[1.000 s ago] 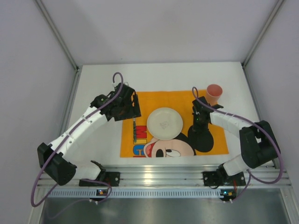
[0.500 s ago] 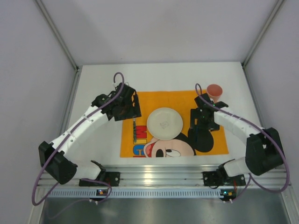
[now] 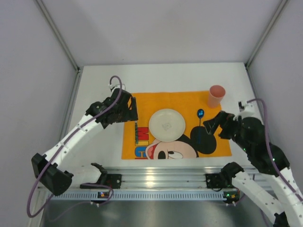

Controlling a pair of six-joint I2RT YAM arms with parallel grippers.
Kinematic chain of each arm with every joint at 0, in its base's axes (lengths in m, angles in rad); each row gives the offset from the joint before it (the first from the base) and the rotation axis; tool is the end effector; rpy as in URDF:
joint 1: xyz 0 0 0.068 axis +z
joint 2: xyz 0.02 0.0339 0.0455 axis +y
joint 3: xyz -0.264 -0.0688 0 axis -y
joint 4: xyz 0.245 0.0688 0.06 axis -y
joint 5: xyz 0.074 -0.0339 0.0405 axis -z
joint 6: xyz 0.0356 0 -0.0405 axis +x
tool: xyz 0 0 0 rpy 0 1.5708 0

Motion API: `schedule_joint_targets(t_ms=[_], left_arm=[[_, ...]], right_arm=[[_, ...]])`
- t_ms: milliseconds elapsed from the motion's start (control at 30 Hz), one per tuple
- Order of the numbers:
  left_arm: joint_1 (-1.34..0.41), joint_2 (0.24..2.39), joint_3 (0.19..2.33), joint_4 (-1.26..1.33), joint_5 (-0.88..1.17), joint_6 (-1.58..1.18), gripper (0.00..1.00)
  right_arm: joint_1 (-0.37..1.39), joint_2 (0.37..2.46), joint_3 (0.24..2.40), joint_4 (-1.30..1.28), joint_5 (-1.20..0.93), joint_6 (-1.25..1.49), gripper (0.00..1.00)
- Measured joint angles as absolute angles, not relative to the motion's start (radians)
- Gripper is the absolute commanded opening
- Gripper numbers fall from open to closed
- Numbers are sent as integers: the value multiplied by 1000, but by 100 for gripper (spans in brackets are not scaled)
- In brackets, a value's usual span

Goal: Set the dinner table for one person

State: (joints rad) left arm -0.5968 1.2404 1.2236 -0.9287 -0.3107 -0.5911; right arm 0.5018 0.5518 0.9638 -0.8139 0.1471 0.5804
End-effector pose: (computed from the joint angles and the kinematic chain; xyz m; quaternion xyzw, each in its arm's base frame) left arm 0.2075 -0.1278 0.3316 -0.0449 0.9402 -0.0480 0.3342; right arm 0.0868 0.0417 0.3623 0.0732 0.8295 0.2309 0.5032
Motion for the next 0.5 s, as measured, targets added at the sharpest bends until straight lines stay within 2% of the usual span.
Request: schedule_joint_targets(t_ms=[133, 233, 333, 500], left_arm=[[-597, 1113, 1114, -888, -385, -596, 99], [-597, 995, 1017, -814, -448, -595, 99], [-597, 854, 885, -701, -505, -573, 99], [-597, 669, 724, -570, -558, -493, 98]], right_arm=[[502, 329, 726, -914, 142, 691, 100], [502, 200, 681, -975, 157, 743, 100], [502, 162, 689, -973, 173, 760, 100], [502, 213, 689, -972, 175, 760, 100]])
